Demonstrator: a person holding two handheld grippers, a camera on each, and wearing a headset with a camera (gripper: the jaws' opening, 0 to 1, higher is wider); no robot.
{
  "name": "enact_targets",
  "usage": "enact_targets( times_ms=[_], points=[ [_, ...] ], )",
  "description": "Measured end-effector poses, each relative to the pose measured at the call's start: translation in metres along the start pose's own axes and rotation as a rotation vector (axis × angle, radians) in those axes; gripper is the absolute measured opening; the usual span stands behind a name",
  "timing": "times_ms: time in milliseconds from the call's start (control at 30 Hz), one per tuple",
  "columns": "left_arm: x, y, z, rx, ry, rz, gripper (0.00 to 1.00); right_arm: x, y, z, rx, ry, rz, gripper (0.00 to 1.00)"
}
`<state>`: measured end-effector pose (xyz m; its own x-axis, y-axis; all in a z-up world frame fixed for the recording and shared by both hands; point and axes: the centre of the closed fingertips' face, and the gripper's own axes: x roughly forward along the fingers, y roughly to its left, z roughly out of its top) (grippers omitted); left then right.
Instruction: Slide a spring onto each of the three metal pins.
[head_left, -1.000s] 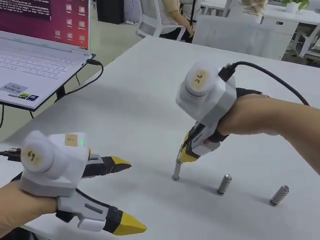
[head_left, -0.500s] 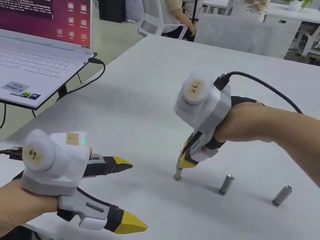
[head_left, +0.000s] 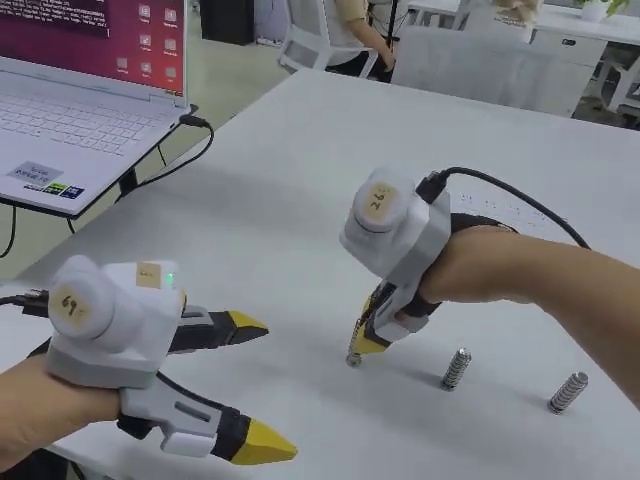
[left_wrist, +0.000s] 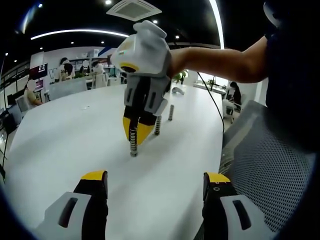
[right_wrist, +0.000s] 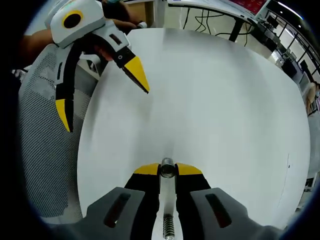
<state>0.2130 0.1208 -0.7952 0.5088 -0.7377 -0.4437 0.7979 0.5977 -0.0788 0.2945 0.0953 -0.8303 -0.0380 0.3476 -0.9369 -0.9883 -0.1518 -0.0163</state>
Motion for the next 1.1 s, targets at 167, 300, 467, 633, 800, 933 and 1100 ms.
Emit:
enact_targets(
  times_ms=[167,300,467,633,800,933,1100],
  points=[
    [0.0008,-0.0002,0.0007,0.000,0.000,-0.002,0.74,0.0029,0.0023,-0.0007,0.003,0.001,0.002,0.09],
    [0.0015,-0.0005,0.0014,0.001,0.000,-0.003,0.74,0.0052,0.0044,-0.0018,0.002,0.003,0.006,0.09],
    [0.0019,-0.0011,0.0014,0.002,0.003,-0.005,0.73,0.0086,0.0055,-0.0033,-0.003,0.010,0.005,0.09],
    [0.0019,-0.0009,0.0016,0.002,0.004,-0.005,0.73,0.0102,0.0061,-0.0040,-0.003,0.006,0.005,0.09],
    [0.0025,-0.0010,0.0024,0.002,0.003,-0.006,0.73,0.0103,0.0061,-0.0044,-0.001,0.006,0.005,0.09],
    [0.0028,-0.0019,0.0027,0.001,0.003,-0.010,0.72,0.0105,0.0062,-0.0040,-0.003,0.006,0.003,0.09],
    [0.0029,-0.0013,0.0032,0.003,0.000,-0.008,0.73,0.0100,0.0060,-0.0049,-0.004,0.008,0.000,0.09]
  ],
)
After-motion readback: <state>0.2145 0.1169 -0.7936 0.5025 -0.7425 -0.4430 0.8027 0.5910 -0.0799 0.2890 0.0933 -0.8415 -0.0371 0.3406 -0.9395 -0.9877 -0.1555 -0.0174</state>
